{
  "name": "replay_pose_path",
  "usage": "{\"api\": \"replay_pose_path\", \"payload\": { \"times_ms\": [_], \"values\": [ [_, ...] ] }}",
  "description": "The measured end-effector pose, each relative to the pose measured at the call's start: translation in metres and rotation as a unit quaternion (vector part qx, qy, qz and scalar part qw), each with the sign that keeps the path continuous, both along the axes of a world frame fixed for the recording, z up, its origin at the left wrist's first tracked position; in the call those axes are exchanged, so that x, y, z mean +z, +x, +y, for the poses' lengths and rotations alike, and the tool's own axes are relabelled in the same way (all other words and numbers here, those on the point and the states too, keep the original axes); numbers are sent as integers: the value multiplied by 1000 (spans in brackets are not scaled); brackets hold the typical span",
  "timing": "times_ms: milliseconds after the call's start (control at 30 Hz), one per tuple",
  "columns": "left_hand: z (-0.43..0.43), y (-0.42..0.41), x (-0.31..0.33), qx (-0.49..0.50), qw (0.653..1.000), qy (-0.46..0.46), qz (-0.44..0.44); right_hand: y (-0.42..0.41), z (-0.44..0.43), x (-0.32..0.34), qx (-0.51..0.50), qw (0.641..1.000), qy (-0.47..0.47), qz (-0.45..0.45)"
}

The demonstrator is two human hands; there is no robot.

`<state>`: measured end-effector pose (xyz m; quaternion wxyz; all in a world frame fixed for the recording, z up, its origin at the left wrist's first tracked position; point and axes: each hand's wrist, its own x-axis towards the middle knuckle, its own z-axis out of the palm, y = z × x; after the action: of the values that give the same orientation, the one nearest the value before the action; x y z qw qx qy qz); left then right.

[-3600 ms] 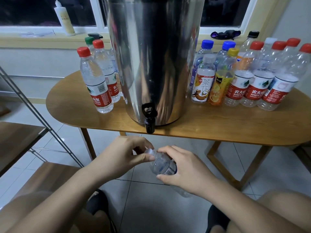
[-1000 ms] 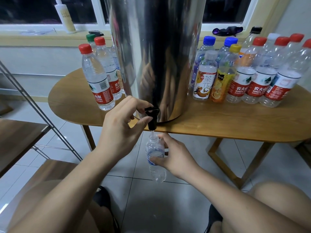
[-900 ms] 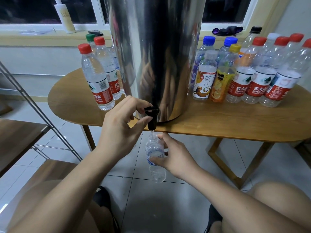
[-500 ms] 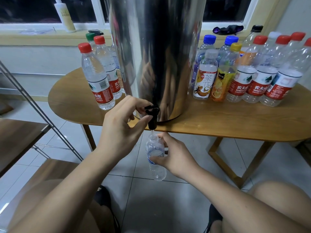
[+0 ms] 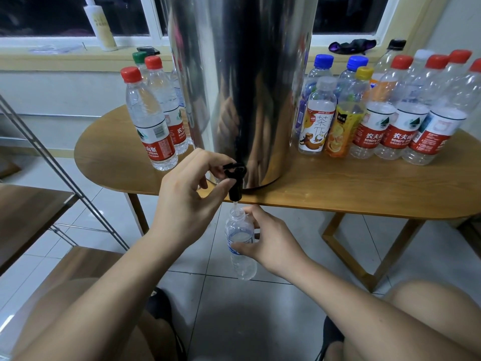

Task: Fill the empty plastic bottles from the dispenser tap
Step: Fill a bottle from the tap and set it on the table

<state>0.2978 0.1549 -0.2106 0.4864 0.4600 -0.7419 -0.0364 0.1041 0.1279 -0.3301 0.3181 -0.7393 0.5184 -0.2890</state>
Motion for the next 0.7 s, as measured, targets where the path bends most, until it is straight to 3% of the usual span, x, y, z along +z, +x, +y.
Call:
{"api": "replay_pose_path", "payload": {
  "times_ms": [700],
  "values": [
    [1, -1, 2, 3, 1000, 6, 4, 1, -2, -1, 4, 1000, -7, 8]
  ]
}}
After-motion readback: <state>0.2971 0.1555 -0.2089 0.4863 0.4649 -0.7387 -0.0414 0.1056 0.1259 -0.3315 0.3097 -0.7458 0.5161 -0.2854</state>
